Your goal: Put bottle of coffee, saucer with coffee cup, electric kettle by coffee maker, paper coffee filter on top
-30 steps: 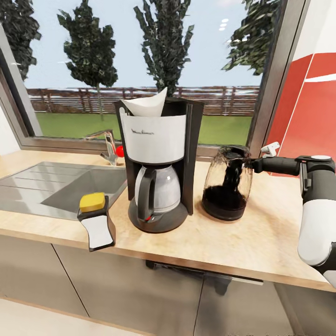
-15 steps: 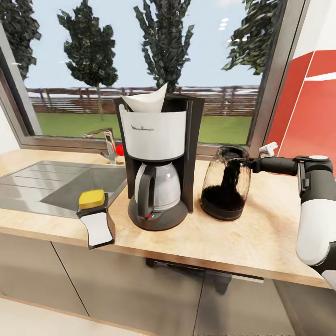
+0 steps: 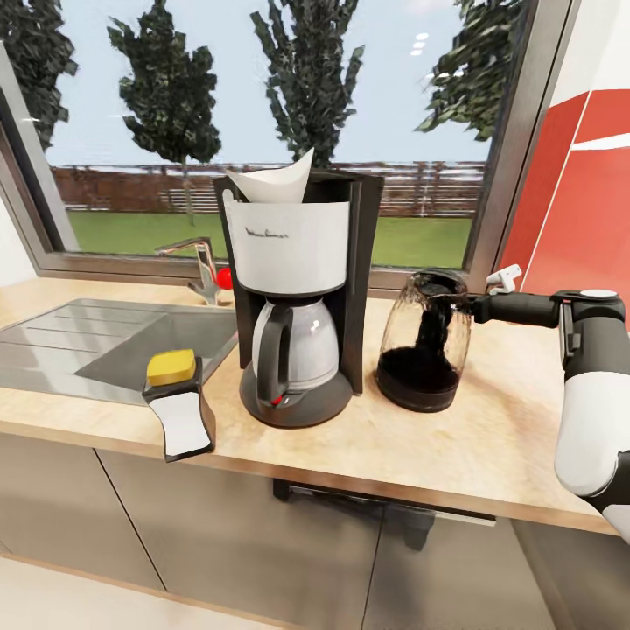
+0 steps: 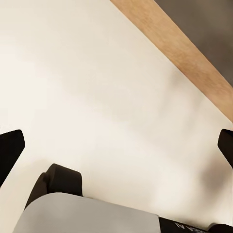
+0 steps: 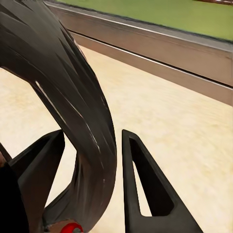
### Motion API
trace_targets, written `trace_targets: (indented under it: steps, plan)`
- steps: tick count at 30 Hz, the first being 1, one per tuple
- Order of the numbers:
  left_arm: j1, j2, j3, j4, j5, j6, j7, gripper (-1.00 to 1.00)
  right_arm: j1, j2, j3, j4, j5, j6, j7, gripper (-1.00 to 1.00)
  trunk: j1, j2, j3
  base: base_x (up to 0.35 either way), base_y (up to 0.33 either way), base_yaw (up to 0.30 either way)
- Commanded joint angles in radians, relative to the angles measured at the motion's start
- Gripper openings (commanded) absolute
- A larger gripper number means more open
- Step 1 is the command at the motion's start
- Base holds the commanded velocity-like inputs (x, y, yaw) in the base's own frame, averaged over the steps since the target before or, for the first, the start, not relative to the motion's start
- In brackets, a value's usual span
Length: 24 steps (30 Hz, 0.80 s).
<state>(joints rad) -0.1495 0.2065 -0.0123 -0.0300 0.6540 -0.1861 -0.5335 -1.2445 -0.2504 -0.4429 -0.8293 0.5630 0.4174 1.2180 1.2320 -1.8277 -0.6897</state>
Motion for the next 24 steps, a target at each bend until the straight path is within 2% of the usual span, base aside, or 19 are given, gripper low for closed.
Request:
trace_targets:
  steps: [1, 3, 11, 12, 24]
  plan:
    - [-0.001, 0.000, -0.001, 0.001, 0.001, -0.004, -0.003, 1.00, 0.005, 0.001, 0.001, -0.001, -0.006, 0.010, 0.006, -1.00, 0.004, -0.007, -0.004, 0.000, 0.000, 0.000]
    - [-0.001, 0.000, -0.001, 0.002, 0.001, -0.004, -0.003, 1.00, 0.005, 0.002, 0.001, -0.002, -0.006, 0.010, 0.006, -1.00, 0.012, -0.021, -0.011, 0.000, 0.000, 0.000]
    - [-0.001, 0.000, -0.001, 0.001, 0.001, -0.004, -0.003, 1.00, 0.005, 0.001, 0.001, -0.001, -0.006, 0.010, 0.006, -1.00, 0.012, -0.021, -0.011, 0.000, 0.000, 0.000]
    - [-0.001, 0.000, -0.001, 0.001, 0.001, -0.004, -0.003, 1.00, 0.005, 0.001, 0.001, -0.001, -0.006, 0.010, 0.006, 1.00, 0.012, -0.021, -0.011, 0.000, 0.000, 0.000]
    - [-0.001, 0.000, -0.001, 0.001, 0.001, -0.003, -0.003, 1.00, 0.005, 0.001, 0.001, -0.001, -0.006, 0.009, 0.006, 1.00, 0.012, -0.021, -0.011, 0.000, 0.000, 0.000]
